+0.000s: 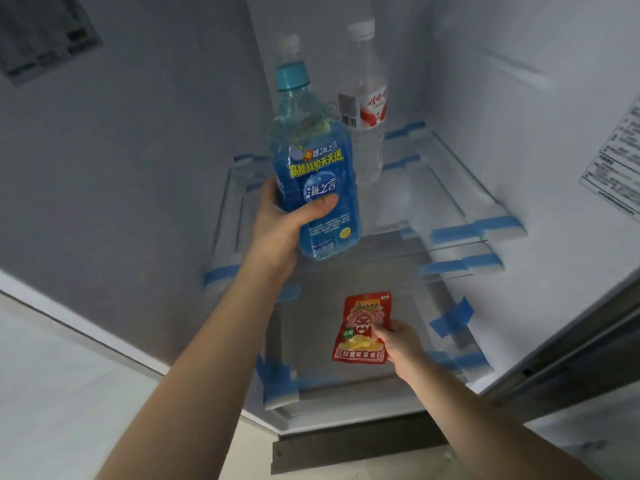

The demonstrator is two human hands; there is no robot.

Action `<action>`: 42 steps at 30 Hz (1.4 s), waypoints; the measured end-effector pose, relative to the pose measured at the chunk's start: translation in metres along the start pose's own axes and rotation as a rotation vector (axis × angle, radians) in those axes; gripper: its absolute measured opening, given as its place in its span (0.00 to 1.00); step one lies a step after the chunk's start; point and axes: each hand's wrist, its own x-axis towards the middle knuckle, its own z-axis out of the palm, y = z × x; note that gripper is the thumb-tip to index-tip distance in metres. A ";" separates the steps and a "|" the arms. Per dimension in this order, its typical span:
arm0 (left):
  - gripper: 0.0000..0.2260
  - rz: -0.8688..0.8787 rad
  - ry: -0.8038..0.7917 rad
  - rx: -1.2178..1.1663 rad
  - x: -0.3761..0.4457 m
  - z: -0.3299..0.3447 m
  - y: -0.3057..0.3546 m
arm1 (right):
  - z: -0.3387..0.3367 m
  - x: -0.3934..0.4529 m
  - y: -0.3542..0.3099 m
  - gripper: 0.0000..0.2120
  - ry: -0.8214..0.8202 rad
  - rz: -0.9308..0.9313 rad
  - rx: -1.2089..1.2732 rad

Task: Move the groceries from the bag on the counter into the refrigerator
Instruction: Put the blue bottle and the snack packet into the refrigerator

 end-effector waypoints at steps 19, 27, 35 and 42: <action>0.31 0.138 -0.017 0.436 0.020 0.007 0.003 | 0.007 -0.009 0.026 0.23 -0.087 -0.697 -1.245; 0.31 0.175 0.025 0.480 0.019 0.008 0.004 | 0.012 0.008 0.030 0.34 -0.104 -0.753 -1.460; 0.38 0.164 0.051 0.506 0.025 0.005 0.001 | 0.024 -0.047 -0.023 0.10 -0.151 -1.101 -1.142; 0.35 0.153 0.029 0.482 0.033 0.000 -0.002 | 0.050 -0.141 -0.111 0.05 -0.057 -1.481 -0.575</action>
